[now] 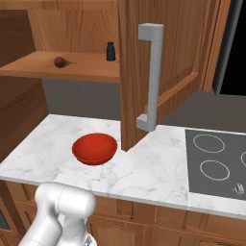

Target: Open the cabinet. Pick the pear and banana from the cabinet and place them into the bowl. Then close the cabinet.

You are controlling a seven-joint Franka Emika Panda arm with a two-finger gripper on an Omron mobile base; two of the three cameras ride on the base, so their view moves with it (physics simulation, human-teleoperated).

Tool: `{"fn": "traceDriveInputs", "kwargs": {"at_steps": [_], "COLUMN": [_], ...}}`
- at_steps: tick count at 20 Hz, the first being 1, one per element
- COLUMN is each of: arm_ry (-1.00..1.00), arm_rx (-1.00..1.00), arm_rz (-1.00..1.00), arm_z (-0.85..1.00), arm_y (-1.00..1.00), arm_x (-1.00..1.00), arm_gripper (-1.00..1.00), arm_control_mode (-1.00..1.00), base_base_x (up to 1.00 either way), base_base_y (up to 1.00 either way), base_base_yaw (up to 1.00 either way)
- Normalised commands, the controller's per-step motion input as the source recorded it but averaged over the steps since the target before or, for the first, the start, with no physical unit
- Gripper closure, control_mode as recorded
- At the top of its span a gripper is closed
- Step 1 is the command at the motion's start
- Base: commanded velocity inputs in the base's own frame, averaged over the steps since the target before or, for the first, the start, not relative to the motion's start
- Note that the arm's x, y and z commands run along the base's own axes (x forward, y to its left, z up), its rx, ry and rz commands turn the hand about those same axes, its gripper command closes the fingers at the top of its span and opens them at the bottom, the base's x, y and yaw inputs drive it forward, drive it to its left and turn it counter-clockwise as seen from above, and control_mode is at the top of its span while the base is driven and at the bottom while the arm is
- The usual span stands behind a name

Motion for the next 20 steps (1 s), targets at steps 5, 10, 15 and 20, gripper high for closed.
{"fn": "traceDriveInputs", "kwargs": {"at_steps": [5, 10, 15, 20], "arm_ry": [0.00, 0.04, 0.03, 0.01], "arm_rx": [0.06, 0.16, 0.19, 0.10], "arm_rz": [-0.01, 0.09, 0.20, 0.24], "arm_z": [0.08, 0.13, 0.12, 0.04], "arm_y": [-0.40, -0.93, -0.89, -0.59], "arm_x": [-0.70, -0.09, 0.00, 0.17], "arm_gripper": [-1.00, -1.00, -1.00, -1.00], "arm_control_mode": [-1.00, -1.00, -1.00, -1.00], "base_base_x": [0.00, 0.00, 0.00, 0.00], "base_base_y": [0.00, 0.00, 0.00, 0.00], "base_base_yaw": [0.00, 0.00, 0.00, 0.00]}}
